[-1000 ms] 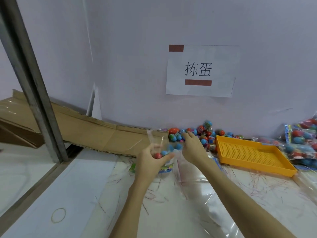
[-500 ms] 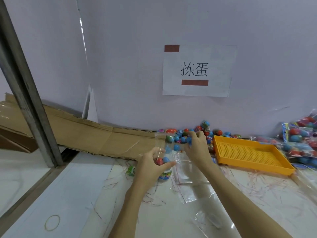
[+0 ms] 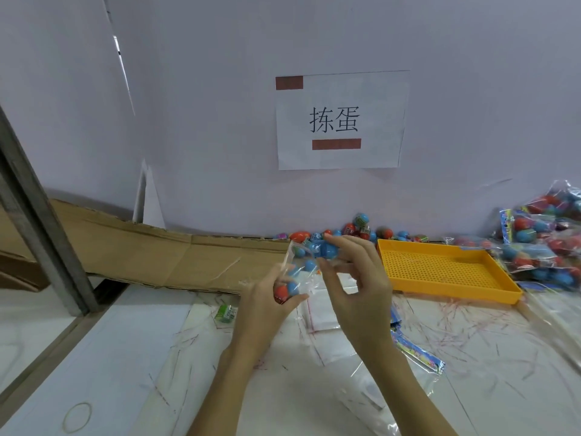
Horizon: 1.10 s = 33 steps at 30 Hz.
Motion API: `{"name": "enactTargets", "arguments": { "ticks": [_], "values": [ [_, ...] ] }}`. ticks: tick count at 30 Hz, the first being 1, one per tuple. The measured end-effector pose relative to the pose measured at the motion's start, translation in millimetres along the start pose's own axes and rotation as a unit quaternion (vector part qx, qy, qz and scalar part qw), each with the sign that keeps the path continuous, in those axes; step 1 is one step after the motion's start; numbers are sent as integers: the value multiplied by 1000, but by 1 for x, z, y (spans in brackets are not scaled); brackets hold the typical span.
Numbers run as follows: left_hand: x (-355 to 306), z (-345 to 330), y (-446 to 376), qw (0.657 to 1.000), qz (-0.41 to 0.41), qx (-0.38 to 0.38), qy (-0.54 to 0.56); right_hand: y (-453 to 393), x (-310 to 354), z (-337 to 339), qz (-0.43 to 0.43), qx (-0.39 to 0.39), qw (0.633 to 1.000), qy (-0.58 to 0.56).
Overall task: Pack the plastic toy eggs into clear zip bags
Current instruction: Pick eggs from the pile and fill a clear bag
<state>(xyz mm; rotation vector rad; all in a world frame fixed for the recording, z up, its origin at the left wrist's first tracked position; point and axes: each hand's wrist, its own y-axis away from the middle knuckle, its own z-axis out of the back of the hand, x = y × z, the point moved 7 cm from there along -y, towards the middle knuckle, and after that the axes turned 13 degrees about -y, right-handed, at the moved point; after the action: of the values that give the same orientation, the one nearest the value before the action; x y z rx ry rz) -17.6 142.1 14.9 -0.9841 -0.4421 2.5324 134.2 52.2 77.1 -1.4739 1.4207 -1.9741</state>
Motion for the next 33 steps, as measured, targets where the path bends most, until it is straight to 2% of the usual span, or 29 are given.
{"name": "enactTargets", "arguments": {
  "ticks": [4,8,11,13,19,26,33],
  "values": [
    [0,0,0,999,-12,-5,-33,9,-5,-18,4,90,994,62],
    [-5,1,2,998,-47,11,-31,13,-23,-21,-38,129,986,102],
    [-9,-3,3,997,-55,41,-27,13,-32,-18,-74,133,985,81],
    [-11,-2,3,997,-63,32,-36,13,-34,-18,-87,136,985,68],
    [-16,1,5,995,-82,33,-48,14,-31,-20,-81,166,980,67],
    [-18,-3,7,996,-68,53,-23,14,-37,-16,-104,151,975,127],
    [-25,-5,9,992,-99,64,-33,17,-48,-16,-187,187,960,93]
  ]
}}
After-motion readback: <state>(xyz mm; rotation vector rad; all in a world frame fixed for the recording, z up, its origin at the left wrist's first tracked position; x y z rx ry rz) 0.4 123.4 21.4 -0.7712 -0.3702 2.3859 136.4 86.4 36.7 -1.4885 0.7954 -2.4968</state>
